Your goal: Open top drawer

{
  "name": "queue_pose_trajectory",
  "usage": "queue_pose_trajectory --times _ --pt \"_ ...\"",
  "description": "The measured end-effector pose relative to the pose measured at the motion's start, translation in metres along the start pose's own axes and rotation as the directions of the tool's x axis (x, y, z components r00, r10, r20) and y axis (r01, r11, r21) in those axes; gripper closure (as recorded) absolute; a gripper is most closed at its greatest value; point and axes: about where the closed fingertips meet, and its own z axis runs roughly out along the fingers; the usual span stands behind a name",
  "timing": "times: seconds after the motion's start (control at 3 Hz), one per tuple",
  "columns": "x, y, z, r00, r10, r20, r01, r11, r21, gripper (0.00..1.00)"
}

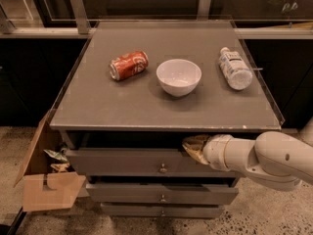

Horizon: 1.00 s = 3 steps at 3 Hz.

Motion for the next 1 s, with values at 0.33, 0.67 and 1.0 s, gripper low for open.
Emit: queue_pose_trajectory --times 0.33,0.67,1.0 --pt "-0.0013 -0.0001 -0.0018 1.000 0.000 -0.002 0.000 1.0000 -0.005 1.00" --pt "0.0020 0.0032 -0.0064 1.000 0.000 -0.010 0.000 0.9995 -0.032 1.00" --pt "0.0014 0.0071 -0.0074 1.000 -0.006 -0.023 0.005 0.9989 -0.047 1.00"
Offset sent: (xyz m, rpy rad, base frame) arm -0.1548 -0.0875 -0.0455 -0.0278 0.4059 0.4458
